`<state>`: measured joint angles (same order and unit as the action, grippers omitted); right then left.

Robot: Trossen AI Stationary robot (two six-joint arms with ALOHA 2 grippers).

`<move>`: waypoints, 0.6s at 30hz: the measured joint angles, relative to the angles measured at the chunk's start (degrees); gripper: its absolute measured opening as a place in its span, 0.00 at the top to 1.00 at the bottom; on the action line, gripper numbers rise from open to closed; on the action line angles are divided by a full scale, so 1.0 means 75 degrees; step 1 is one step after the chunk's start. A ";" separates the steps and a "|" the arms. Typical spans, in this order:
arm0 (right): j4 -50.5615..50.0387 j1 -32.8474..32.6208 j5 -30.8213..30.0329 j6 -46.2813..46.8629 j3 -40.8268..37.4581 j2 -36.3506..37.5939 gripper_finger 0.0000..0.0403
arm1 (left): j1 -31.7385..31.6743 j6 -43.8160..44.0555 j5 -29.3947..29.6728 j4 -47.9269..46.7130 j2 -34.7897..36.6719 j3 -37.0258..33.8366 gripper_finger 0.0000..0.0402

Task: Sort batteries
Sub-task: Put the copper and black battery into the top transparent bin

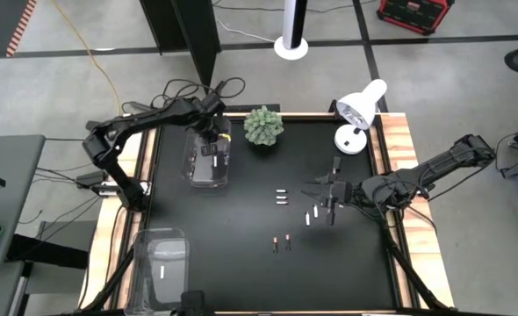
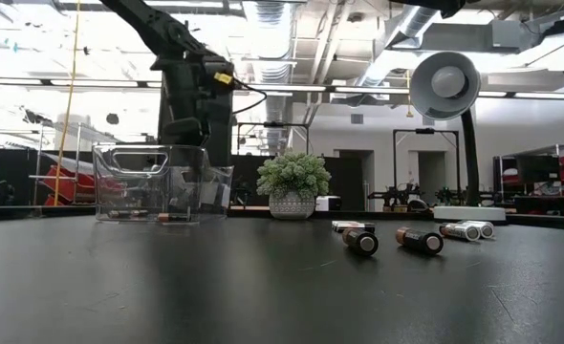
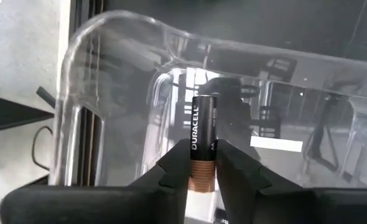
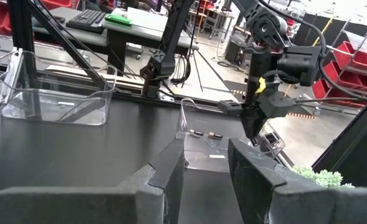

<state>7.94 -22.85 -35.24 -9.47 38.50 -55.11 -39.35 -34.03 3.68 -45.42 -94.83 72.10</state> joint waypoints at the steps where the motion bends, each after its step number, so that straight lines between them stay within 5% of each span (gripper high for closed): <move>1: -0.0005 0.0000 0.0000 0.0000 0.0000 0.0000 0.64 | 0.0000 0.0002 -0.0003 0.0065 0.0008 0.0000 0.80; 18: -0.0032 0.0000 0.0003 0.0008 0.0000 0.0000 0.64 | 0.0533 0.0442 0.0516 -0.0074 0.0013 0.0813 0.76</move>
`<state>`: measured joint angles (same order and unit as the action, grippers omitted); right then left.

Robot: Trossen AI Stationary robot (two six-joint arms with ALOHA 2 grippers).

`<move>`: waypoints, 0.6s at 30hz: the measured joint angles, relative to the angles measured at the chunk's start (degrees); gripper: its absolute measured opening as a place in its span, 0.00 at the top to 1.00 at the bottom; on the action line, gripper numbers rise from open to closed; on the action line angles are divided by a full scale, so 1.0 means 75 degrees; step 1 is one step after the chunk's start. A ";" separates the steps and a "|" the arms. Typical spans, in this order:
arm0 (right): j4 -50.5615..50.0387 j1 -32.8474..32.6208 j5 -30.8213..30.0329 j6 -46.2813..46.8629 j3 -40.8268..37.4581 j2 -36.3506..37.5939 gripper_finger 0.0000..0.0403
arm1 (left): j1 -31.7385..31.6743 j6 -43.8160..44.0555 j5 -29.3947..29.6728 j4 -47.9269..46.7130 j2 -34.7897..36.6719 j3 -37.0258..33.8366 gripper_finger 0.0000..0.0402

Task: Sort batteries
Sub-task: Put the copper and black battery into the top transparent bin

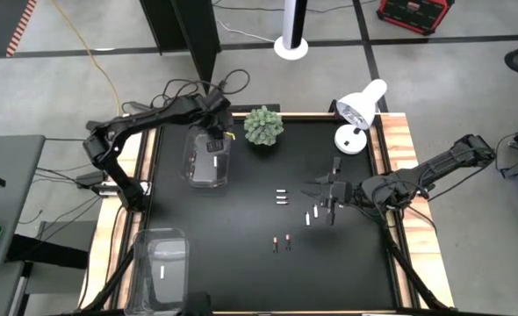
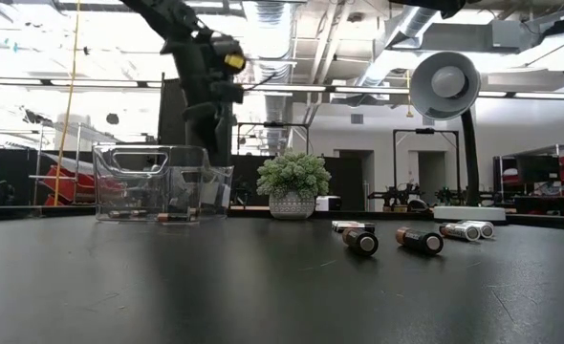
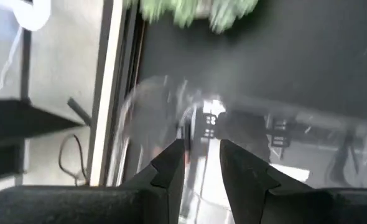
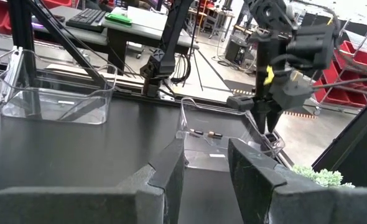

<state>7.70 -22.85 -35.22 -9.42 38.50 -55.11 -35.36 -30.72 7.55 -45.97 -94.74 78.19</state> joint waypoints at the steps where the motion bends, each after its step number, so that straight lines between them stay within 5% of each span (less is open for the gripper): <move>1: 0.0000 0.0000 0.0000 0.0020 0.0000 0.0000 0.64 | 0.0146 0.0022 -0.0001 -0.0026 0.0000 0.0130 0.76; 8: 0.0000 0.0017 0.0000 0.0048 0.0000 0.0000 0.64 | 0.1626 -0.0278 -0.0084 0.0013 0.0009 0.0900 0.78; 18: 0.0000 0.0016 0.0000 0.0050 0.0000 0.0000 0.64 | 0.4267 -0.0855 -0.1252 0.0154 -0.0127 0.1029 0.78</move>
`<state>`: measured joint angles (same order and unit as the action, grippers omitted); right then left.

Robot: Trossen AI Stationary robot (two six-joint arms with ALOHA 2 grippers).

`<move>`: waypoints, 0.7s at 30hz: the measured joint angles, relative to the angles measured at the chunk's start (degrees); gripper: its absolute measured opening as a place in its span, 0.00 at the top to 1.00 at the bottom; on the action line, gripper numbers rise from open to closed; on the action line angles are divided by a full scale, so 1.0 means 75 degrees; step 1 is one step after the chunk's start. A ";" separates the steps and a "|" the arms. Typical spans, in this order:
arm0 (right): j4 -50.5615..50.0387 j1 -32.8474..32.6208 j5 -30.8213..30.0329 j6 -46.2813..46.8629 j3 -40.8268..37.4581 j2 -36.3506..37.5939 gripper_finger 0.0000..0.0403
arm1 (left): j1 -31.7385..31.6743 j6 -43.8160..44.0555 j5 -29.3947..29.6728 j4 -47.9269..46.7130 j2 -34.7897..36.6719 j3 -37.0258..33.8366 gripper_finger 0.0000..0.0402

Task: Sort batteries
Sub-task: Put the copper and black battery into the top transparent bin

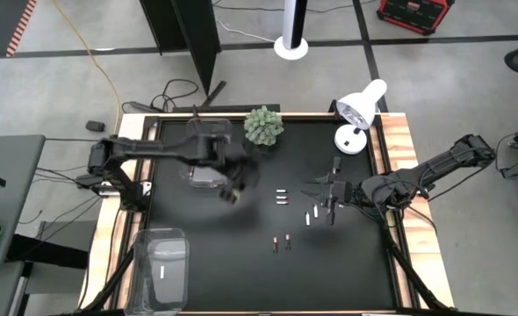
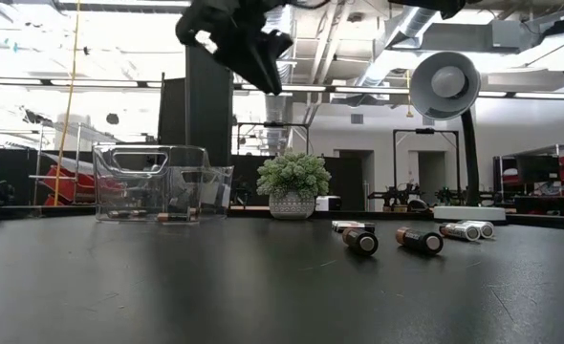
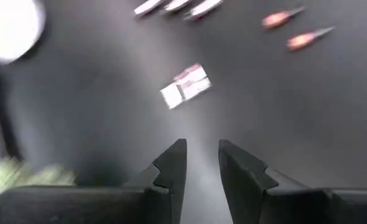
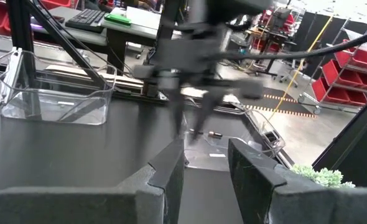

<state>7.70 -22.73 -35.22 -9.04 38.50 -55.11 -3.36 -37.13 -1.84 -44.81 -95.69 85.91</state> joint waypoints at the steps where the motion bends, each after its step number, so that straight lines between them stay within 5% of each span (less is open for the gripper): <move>1: -0.0001 -0.0001 0.0000 0.0000 0.0000 0.0000 0.64 | 0.0229 -0.0091 0.0004 -0.0014 -0.0058 -0.0006 0.78; 8: 0.0022 -0.0001 0.0003 0.0017 0.0000 -0.0003 0.64 | 0.1360 -0.0597 0.0034 0.0773 -0.1074 -0.0085 0.72; 15: 0.0045 -0.0028 0.0034 0.0015 0.0000 -0.0006 0.64 | 0.1911 -0.0881 0.0270 0.1714 -0.2128 -0.0093 0.60; 21: 0.0011 -0.0030 0.0085 0.0000 0.0000 -0.0012 0.64 | 0.2232 -0.1405 0.0319 0.2496 -0.2705 -0.0087 0.60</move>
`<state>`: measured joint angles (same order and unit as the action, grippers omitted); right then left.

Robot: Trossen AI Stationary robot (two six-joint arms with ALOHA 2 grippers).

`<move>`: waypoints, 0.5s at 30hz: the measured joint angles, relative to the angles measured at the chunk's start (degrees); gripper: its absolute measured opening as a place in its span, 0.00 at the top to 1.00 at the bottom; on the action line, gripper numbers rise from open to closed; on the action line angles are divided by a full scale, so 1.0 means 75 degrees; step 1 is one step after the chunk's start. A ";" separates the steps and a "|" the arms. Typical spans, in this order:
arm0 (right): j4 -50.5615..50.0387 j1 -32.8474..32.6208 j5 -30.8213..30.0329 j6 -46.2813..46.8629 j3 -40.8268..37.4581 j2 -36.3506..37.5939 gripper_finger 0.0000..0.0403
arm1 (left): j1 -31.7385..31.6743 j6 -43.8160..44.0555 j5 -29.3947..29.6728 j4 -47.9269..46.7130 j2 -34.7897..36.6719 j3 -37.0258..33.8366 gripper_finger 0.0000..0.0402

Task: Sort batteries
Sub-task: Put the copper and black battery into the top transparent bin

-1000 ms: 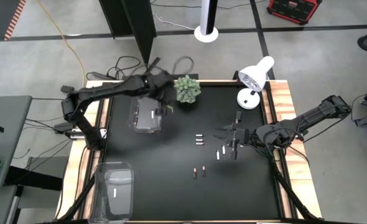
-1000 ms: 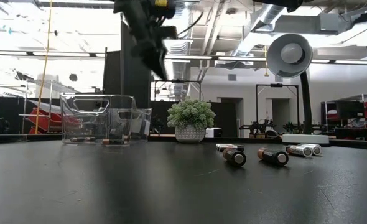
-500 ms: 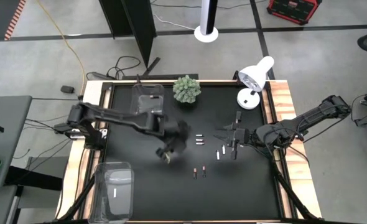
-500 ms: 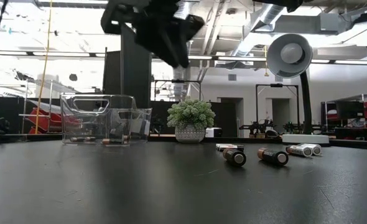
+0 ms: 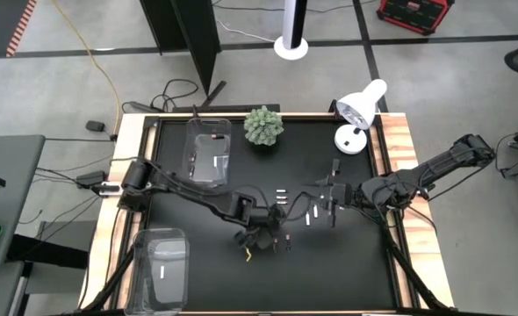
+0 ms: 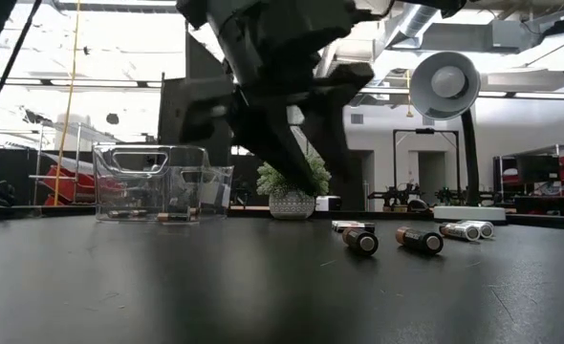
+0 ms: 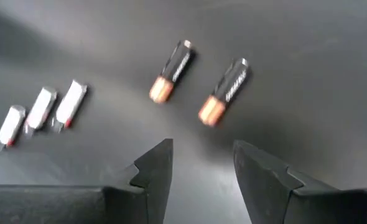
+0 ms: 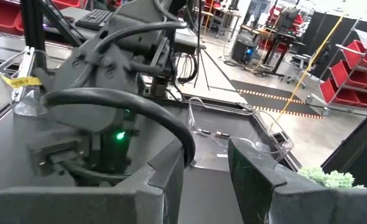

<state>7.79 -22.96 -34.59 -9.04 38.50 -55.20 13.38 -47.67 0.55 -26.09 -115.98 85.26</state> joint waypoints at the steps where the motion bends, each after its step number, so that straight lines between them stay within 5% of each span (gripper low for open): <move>1: -0.0036 0.0000 0.0008 0.0000 0.0000 0.0000 0.64 | 0.0035 -0.0072 -0.0003 0.0143 -0.0104 0.0005 0.60; 15: -0.0063 -0.0003 0.0028 -0.0003 -0.0006 -0.0003 0.64 | 0.0188 -0.0308 -0.0878 0.0943 -0.0662 0.0008 0.61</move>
<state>7.31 -22.98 -34.38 -9.06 38.46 -55.22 14.79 -49.97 -6.04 -19.02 -120.94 85.32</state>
